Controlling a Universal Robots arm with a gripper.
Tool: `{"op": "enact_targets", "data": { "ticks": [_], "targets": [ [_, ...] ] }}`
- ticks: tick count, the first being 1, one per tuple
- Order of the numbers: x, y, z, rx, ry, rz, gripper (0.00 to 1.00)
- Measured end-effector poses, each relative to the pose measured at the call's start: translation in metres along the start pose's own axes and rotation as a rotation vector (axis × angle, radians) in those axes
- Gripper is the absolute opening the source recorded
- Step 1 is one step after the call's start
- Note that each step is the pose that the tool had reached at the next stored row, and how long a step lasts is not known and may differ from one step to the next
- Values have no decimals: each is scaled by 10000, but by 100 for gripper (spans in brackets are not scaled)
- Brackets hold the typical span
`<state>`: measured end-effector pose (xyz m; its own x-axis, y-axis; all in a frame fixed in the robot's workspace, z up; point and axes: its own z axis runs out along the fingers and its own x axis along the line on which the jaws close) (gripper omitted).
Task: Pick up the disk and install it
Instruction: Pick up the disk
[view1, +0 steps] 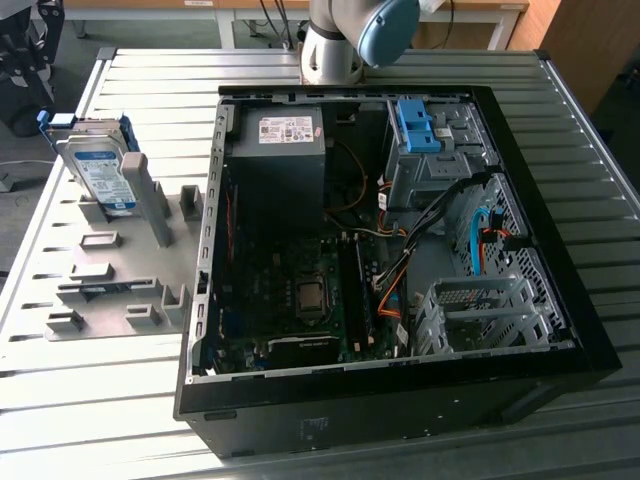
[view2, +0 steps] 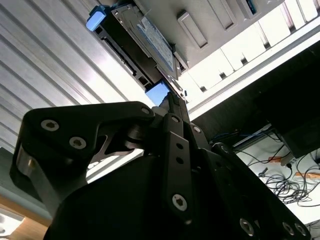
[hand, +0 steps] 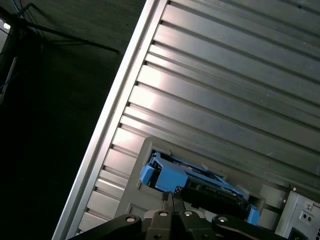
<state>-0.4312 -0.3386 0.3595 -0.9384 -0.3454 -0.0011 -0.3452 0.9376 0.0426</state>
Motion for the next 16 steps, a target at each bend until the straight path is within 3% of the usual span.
{"op": "enact_targets", "data": {
  "ticks": [16],
  "targets": [
    [0, 0, 0, 0, 14, -327, 11]
  ]
}}
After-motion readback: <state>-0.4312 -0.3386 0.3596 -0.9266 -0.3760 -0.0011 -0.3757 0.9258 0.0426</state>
